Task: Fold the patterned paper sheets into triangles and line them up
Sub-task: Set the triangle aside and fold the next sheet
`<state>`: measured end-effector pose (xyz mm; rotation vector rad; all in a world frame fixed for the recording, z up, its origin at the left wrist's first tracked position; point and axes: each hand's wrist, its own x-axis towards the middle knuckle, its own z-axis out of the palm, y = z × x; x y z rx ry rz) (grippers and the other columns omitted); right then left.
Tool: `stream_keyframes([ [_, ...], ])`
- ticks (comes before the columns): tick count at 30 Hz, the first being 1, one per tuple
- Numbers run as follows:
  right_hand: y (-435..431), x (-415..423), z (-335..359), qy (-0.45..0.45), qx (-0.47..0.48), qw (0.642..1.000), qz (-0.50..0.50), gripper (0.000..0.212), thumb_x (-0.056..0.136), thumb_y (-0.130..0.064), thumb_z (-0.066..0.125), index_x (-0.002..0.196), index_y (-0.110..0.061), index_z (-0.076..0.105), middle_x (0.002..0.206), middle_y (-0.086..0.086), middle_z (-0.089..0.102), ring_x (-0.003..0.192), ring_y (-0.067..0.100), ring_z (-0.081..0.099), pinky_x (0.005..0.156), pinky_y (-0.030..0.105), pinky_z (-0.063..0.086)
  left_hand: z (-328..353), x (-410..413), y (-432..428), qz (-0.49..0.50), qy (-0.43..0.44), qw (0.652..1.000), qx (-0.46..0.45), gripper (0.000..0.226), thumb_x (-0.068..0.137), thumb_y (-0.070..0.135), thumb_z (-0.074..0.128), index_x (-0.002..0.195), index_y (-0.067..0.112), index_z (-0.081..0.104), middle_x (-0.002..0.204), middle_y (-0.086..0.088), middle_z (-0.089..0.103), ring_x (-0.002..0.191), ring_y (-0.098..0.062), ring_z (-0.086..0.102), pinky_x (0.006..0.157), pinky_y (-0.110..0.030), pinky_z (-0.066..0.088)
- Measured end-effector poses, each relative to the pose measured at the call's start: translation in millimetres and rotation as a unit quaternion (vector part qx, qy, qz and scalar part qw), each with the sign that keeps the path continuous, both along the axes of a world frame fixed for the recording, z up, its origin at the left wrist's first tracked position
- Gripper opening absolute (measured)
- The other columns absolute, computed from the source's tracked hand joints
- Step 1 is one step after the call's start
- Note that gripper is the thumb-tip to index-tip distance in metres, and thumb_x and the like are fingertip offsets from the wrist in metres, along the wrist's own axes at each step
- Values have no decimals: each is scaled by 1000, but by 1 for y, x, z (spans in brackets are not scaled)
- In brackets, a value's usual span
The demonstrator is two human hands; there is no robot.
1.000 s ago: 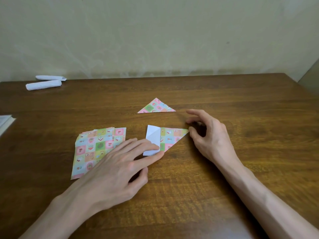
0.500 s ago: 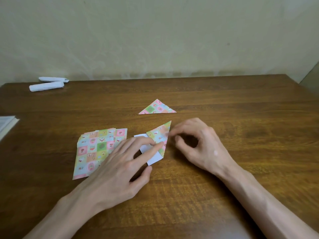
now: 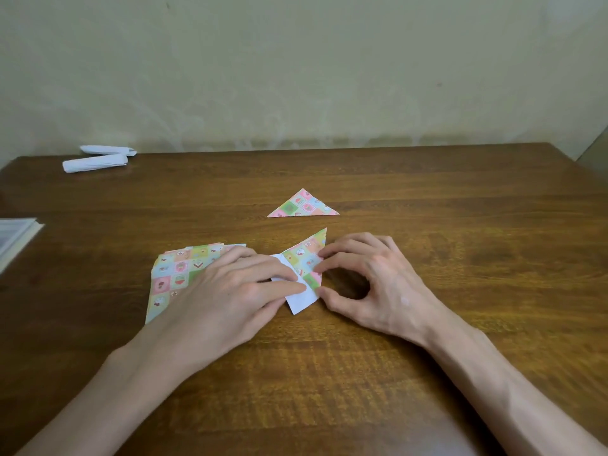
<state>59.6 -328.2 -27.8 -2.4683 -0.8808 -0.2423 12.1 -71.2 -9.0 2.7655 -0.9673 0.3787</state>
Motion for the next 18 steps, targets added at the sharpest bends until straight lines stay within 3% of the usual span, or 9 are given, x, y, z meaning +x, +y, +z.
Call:
stream_keyframes([
  [6, -4, 1, 2, 5, -2, 1000, -10, 29, 86, -50, 60, 109, -40, 75, 124, -25, 65, 123, 4, 53, 105, 37, 38, -7, 0, -13, 40, 0, 998, -54, 23, 99, 45, 58, 106, 35, 78, 111, 23, 71, 96, -11, 64, 88, -36, 51],
  [12, -6, -1, 2, 50, 19, 998, 28, 28, 82, -47, 67, 108, -42, 75, 129, -23, 59, 131, 4, 47, 110, 39, 34, -8, -1, -21, 57, 0, 993, -102, 30, 97, 51, 54, 95, 34, 79, 101, 22, 71, 96, -2, 65, 93, -29, 45],
  [18, -7, -2, 4, 77, 32, 995, 45, 26, 80, -47, 72, 106, -43, 74, 131, -23, 58, 135, 6, 47, 115, 42, 31, -14, 2, -24, 90, 16, 986, -137, 27, 97, 50, 55, 96, 33, 76, 97, 21, 68, 96, -3, 63, 90, -30, 44],
])
